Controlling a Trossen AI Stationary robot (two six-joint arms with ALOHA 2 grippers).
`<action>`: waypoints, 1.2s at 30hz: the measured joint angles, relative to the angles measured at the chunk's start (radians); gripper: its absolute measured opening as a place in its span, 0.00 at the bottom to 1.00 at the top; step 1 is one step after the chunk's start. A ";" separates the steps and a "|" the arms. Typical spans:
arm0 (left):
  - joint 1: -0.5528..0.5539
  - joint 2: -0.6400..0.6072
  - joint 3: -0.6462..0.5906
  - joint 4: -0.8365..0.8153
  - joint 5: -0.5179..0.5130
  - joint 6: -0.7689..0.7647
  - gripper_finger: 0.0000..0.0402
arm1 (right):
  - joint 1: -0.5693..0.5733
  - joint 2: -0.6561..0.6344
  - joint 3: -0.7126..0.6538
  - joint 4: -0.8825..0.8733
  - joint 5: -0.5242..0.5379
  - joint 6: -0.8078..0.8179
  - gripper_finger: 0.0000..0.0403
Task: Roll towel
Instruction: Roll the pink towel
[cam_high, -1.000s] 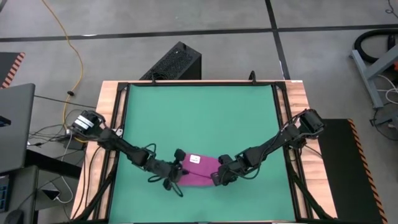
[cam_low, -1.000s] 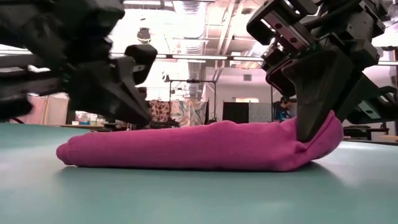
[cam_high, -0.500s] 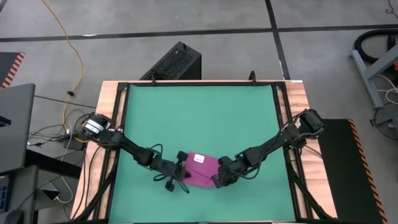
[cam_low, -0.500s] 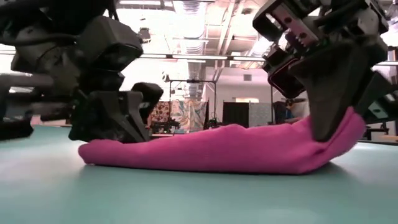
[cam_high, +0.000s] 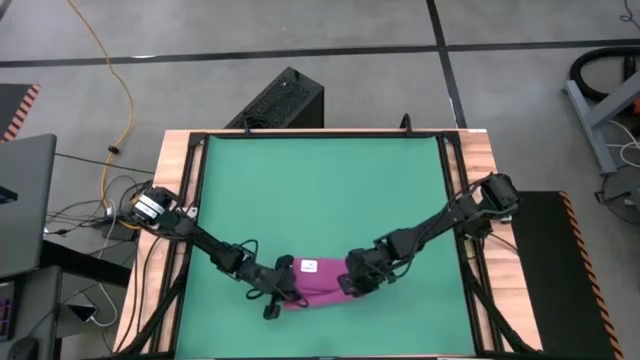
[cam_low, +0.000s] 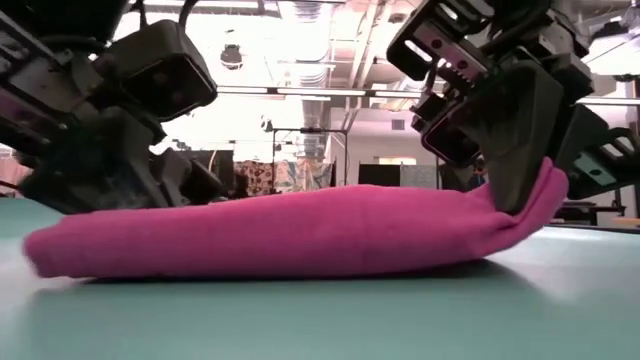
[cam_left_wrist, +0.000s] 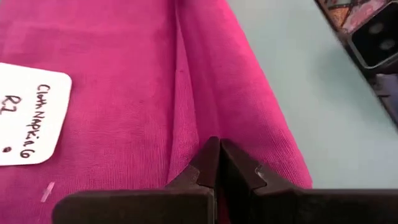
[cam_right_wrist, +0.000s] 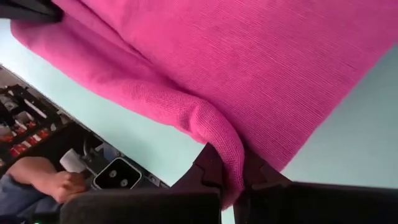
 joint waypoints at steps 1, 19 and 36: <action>-0.009 0.000 0.000 0.016 0.001 -0.013 0.00 | -0.006 0.000 0.000 0.000 -0.005 -0.003 0.05; -0.065 0.001 -0.002 0.126 -0.004 -0.189 0.00 | -0.125 -0.006 0.000 -0.009 -0.145 -0.061 0.05; -0.033 -0.027 0.000 0.112 -0.226 0.289 0.00 | -0.139 -0.006 -0.001 -0.010 -0.186 -0.097 0.05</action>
